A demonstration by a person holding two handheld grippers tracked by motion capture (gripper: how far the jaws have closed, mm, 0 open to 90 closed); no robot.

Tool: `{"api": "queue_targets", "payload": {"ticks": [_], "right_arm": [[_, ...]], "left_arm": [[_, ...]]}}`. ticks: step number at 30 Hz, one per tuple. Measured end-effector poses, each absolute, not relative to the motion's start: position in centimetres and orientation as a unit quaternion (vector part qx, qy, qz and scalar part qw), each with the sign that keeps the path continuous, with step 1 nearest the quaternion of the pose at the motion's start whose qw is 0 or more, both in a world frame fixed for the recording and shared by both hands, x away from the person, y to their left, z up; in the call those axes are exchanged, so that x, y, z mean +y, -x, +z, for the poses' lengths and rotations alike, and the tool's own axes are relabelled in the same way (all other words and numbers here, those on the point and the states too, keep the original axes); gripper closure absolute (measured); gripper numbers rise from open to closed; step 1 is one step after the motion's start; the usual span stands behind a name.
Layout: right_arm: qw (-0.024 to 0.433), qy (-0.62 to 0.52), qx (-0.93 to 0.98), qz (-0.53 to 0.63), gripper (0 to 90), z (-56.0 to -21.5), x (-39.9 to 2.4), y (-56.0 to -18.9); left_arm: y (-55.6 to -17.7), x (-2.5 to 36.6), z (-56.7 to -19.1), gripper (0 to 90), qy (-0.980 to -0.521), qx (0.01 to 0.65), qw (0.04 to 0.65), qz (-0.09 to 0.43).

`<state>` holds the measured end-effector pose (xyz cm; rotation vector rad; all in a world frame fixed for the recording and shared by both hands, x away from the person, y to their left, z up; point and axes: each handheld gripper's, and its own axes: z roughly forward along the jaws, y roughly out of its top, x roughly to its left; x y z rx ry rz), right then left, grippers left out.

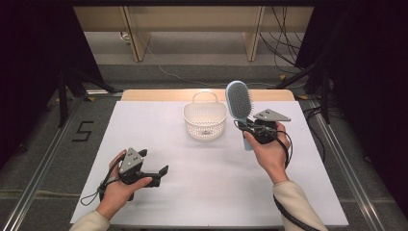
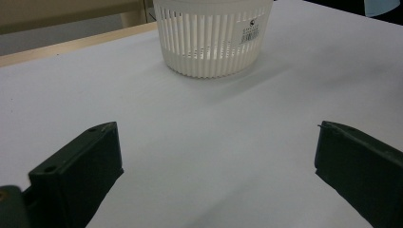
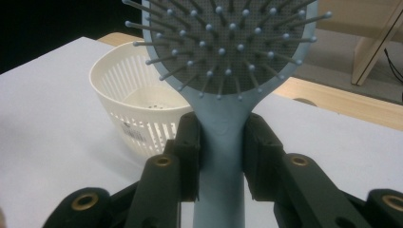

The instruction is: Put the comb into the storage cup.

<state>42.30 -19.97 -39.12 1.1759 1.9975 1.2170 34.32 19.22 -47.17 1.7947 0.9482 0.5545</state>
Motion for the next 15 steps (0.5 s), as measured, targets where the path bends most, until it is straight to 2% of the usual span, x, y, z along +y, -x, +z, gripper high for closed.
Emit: {"api": "queue_targets", "payload": {"ticks": [15], "right_arm": [[0.261, -0.432, 0.735, 0.453, 70.5, -38.97, -19.79, -42.47]], "left_arm": [[-34.33, 19.21, -47.20, 1.3, -0.740, 0.393, 0.495, 0.229]]}}
